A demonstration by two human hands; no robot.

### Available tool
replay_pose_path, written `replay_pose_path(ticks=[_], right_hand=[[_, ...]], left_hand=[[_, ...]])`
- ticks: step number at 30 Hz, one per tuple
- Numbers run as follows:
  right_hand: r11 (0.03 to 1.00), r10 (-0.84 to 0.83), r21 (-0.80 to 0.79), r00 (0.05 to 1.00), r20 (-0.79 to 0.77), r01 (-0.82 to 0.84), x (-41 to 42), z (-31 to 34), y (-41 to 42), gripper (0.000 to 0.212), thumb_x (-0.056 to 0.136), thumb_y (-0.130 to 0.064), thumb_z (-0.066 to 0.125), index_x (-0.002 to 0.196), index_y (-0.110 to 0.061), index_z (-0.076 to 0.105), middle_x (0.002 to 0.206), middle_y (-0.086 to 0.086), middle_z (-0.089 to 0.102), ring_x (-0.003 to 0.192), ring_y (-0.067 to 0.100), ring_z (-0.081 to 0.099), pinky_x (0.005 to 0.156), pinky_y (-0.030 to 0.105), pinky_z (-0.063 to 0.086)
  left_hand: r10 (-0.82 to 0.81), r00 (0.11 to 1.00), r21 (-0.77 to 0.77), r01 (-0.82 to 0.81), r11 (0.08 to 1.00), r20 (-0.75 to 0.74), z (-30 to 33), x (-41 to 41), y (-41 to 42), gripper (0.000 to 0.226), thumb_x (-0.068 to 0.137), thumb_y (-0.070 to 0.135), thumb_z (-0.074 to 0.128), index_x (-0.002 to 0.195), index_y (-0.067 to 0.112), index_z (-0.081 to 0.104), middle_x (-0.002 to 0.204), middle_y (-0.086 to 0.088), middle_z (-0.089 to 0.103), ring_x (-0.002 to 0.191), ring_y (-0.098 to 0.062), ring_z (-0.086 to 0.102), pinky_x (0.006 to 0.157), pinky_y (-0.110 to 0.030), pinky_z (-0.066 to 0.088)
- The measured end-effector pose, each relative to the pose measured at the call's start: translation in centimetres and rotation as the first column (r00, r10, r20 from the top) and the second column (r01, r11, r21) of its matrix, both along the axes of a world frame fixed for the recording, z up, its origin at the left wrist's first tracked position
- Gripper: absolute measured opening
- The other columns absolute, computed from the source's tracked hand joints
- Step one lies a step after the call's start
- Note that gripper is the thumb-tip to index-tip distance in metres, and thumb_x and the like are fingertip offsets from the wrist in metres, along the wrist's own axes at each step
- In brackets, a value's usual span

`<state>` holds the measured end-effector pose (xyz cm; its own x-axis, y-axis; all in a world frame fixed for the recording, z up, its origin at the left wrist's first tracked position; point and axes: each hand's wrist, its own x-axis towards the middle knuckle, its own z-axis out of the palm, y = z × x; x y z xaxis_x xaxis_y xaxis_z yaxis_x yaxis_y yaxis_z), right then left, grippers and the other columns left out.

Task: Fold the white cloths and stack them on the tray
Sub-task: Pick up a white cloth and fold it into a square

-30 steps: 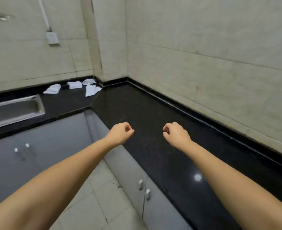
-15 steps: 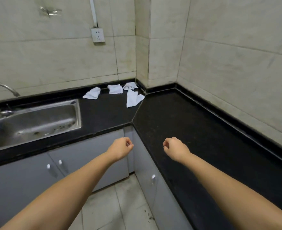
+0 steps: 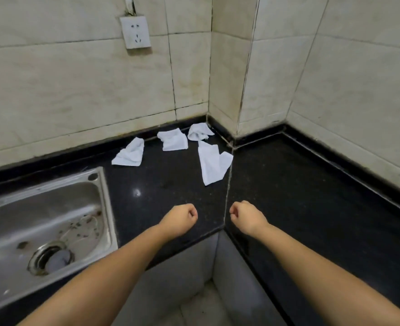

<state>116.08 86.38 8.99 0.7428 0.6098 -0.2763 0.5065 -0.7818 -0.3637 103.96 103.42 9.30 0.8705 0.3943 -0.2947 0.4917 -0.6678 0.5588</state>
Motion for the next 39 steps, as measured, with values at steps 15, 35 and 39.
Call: replay_pose_path(ticks=[15, 35, 39], right_hand=[[0.998, -0.038, 0.062, 0.996, 0.075, 0.034, 9.6, -7.6, 14.2, 0.038, 0.092, -0.039, 0.053, 0.126, -0.020, 0.051, 0.123, 0.003, 0.050, 0.117, 0.022, 0.046, 0.095, 0.034, 0.038], [0.586, -0.102, 0.766, 0.961, -0.256, 0.267, 18.2, 4.1, 13.0, 0.021, 0.093, -0.014, 0.055, 0.078, -0.029, 0.055, 0.072, -0.010, 0.055, 0.065, -0.004, 0.048, 0.063, 0.012, 0.040], [0.530, -0.077, 0.788, 0.943, -0.323, 0.313, 18.4, 7.5, 13.8, 0.014, 0.092, -0.018, 0.056, 0.080, -0.025, 0.059, 0.077, 0.003, 0.060, 0.075, 0.011, 0.055, 0.070, 0.027, 0.045]], left_hand=[[-0.313, 0.948, 0.079, 0.317, 0.945, -0.062, -5.5, 18.8, 11.3, 0.041, 0.091, 0.007, 0.047, 0.130, 0.016, 0.051, 0.125, -0.005, 0.054, 0.115, -0.022, 0.052, 0.098, -0.036, 0.045], [-0.160, 0.943, 0.200, 0.103, 0.974, 0.290, -2.3, 18.9, 14.2, 0.009, 0.087, 0.014, 0.053, 0.085, 0.020, 0.047, 0.072, 0.003, 0.054, 0.069, -0.010, 0.051, 0.102, -0.030, 0.033], [0.143, 0.918, -0.108, -0.111, 0.988, 0.369, 0.6, 16.5, 16.2, 0.013, 0.087, 0.007, 0.051, 0.087, 0.019, 0.052, 0.078, 0.000, 0.059, 0.065, -0.006, 0.049, 0.062, -0.014, 0.039]])
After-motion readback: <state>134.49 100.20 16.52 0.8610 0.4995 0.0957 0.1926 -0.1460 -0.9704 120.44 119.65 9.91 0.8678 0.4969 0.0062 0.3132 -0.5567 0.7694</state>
